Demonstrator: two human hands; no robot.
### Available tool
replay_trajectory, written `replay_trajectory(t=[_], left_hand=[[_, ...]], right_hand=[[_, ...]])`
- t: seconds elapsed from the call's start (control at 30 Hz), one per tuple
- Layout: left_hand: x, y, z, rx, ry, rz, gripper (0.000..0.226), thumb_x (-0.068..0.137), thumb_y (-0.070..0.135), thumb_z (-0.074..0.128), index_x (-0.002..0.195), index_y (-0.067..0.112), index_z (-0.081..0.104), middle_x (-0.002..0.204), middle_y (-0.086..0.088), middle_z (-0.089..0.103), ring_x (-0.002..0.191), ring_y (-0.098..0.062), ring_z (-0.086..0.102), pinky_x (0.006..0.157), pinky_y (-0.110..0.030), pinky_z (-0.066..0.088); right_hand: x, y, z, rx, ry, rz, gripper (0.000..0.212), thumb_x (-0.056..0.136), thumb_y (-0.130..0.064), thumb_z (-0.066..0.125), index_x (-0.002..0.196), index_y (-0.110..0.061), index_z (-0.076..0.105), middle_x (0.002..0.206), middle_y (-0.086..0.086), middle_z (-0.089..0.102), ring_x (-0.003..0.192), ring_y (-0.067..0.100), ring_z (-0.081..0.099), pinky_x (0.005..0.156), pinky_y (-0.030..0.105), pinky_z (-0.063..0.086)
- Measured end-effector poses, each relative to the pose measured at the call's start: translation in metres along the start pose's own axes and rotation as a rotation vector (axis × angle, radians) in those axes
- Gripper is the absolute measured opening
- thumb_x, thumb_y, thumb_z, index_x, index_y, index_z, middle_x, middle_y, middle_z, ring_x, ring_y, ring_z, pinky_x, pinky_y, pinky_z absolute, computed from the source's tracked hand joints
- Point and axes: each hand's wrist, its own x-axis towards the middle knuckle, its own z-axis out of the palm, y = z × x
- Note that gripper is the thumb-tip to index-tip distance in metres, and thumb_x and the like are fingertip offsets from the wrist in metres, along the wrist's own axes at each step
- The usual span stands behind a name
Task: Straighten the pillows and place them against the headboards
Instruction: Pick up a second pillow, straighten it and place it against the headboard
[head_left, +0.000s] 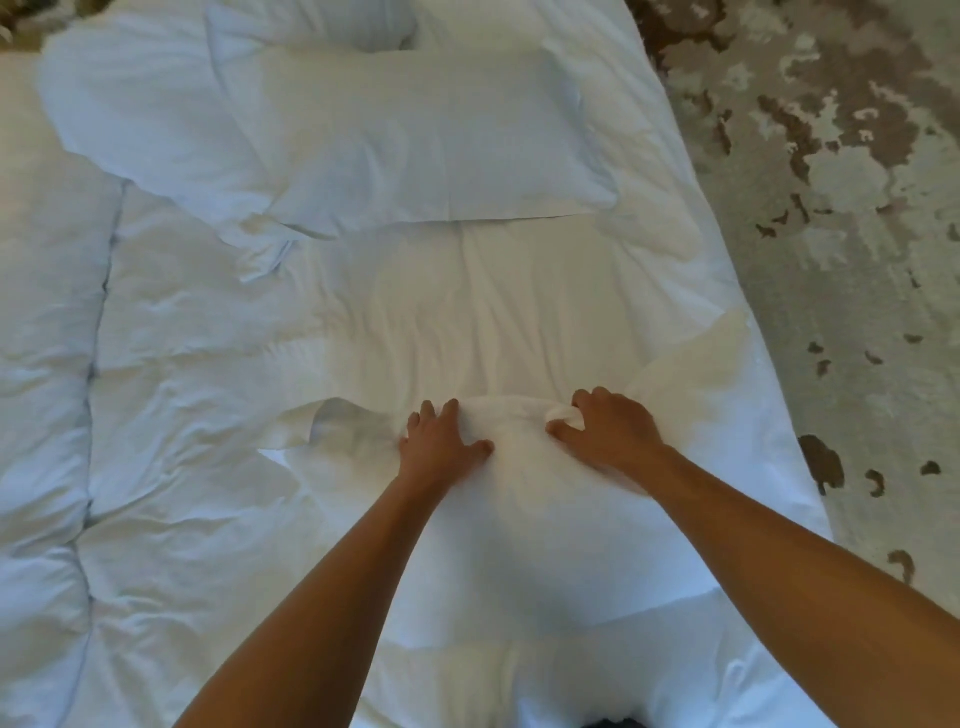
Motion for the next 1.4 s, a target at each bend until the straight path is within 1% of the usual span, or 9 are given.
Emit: replay_trajectory(t=[0.23,0.4,0.57,0.8,0.97,1.1,1.17,1.3,1.4], left_hand=[[-0.131,0.005,0.008,0.138,-0.102,0.001,0.088,0.086,0.062,0.061,0.158,0.027,0.023,0.149,-0.014,0.041,0.139,-0.039,0.037,0.111,-0.056,0.039],[-0.211,-0.001,0.041,0.191,0.011,0.024,0.073,0.086,0.057,0.063,0.143,0.018,0.042,0.138,-0.013,0.041,0.129,-0.037,0.040,0.102,-0.052,0.046],[-0.266,-0.011,0.069,0.263,0.084,0.052,0.054,0.089,0.051,0.062,0.131,0.018,0.050,0.128,-0.008,0.047,0.124,-0.031,0.042,0.089,-0.046,0.052],[-0.306,-0.012,0.094,0.269,0.196,0.095,0.030,0.098,0.038,0.055,0.119,0.017,0.057,0.120,-0.003,0.054,0.116,-0.028,0.050,0.088,-0.043,0.052],[-0.326,-0.003,0.088,0.137,0.335,0.142,0.010,0.100,0.028,0.054,0.100,0.018,0.052,0.092,-0.001,0.061,0.090,-0.024,0.055,0.070,-0.042,0.053],[-0.338,0.002,0.075,0.130,0.432,0.206,0.008,0.100,0.029,0.057,0.101,0.022,0.054,0.089,0.005,0.056,0.083,-0.018,0.052,0.063,-0.036,0.051],[-0.340,0.003,0.071,0.142,0.452,0.202,0.009,0.100,0.031,0.057,0.103,0.023,0.055,0.091,0.006,0.057,0.084,-0.017,0.053,0.064,-0.036,0.052],[-0.340,0.001,0.075,0.150,0.448,0.185,0.011,0.101,0.032,0.055,0.106,0.023,0.056,0.093,0.005,0.059,0.085,-0.016,0.054,0.065,-0.034,0.052],[-0.340,-0.006,0.080,0.149,0.426,0.170,0.009,0.099,0.029,0.057,0.101,0.021,0.054,0.091,0.003,0.060,0.085,-0.019,0.054,0.063,-0.034,0.050]], right_hand=[[-0.133,0.007,-0.005,0.155,0.054,-0.024,0.055,0.087,-0.073,0.063,0.113,-0.024,0.059,0.116,-0.001,0.057,0.090,0.026,0.068,0.069,0.034,0.048],[-0.208,0.022,0.021,0.285,0.095,-0.071,0.066,0.080,-0.077,0.067,0.126,-0.030,0.061,0.125,-0.010,0.056,0.102,0.021,0.069,0.074,0.034,0.051],[-0.257,0.046,0.057,0.471,0.066,-0.112,0.059,0.074,-0.077,0.072,0.117,-0.037,0.063,0.115,-0.018,0.053,0.095,0.012,0.065,0.079,0.034,0.054],[-0.288,0.067,0.082,0.569,0.105,-0.199,0.043,0.073,-0.070,0.078,0.102,-0.043,0.063,0.111,-0.022,0.046,0.085,0.005,0.059,0.077,0.034,0.056],[-0.288,0.065,0.070,0.573,0.141,-0.331,0.055,0.079,-0.057,0.083,0.128,-0.039,0.069,0.130,-0.013,0.051,0.116,0.014,0.056,0.099,0.032,0.049],[-0.280,0.053,0.056,0.446,0.191,-0.397,0.065,0.081,-0.058,0.080,0.139,-0.036,0.063,0.149,-0.004,0.051,0.134,0.022,0.049,0.111,0.043,0.045],[-0.274,0.051,0.049,0.357,0.216,-0.371,0.061,0.081,-0.057,0.080,0.136,-0.032,0.066,0.141,-0.003,0.057,0.129,0.025,0.053,0.107,0.044,0.045],[-0.261,0.061,0.041,0.161,0.309,-0.386,0.036,0.087,-0.054,0.074,0.102,-0.021,0.073,0.105,0.002,0.070,0.101,0.031,0.064,0.091,0.043,0.046],[-0.265,0.070,0.038,0.200,0.249,-0.394,0.036,0.099,-0.052,0.063,0.089,-0.018,0.064,0.079,0.005,0.071,0.079,0.035,0.068,0.067,0.037,0.045]])
